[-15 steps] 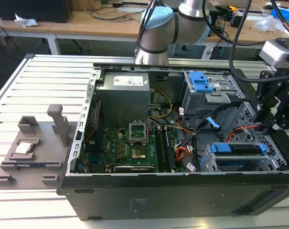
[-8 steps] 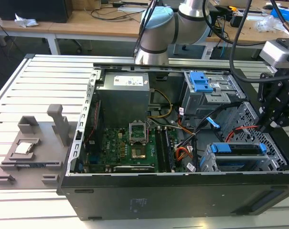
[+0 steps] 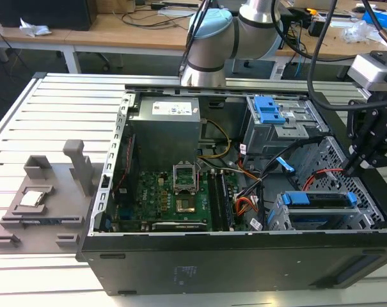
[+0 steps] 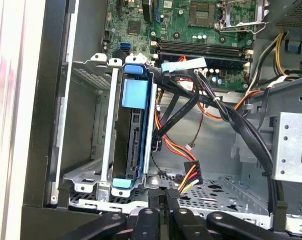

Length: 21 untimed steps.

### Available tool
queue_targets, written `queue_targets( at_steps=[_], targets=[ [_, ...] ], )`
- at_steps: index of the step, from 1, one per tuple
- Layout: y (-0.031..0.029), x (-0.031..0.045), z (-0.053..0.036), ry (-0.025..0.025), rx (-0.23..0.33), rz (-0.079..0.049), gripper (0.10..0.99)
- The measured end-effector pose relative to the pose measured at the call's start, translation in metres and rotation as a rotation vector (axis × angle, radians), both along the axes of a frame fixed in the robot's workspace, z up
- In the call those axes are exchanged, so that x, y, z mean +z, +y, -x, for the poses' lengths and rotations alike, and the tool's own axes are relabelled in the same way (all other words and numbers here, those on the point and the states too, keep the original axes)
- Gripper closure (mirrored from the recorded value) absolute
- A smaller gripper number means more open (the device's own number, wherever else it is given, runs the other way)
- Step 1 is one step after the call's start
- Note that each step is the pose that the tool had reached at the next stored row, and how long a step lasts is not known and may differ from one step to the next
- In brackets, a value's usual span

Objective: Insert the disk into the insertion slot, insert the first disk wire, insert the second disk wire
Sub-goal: 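Insert the first disk wire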

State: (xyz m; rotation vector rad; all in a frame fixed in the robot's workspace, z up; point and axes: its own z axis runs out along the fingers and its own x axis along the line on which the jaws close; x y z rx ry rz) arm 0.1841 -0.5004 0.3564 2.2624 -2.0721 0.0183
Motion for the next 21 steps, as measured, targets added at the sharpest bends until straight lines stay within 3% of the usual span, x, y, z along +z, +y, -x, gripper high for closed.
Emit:
queue_targets(
  at_steps=[9,12,15,21],
  targets=[
    [0.0,0.0029,0.0001,0.0,0.0,0.0,0.918],
    [-0.0012,0.003,0.0053,0.0,0.0,-0.012,0.918],
    [-0.0093,0.0026,0.0165,0.0,0.0,-0.015,0.918],
    [-0.0295,-0.0017,0.0279,0.0,0.0,-0.015,0.918]
  ],
)
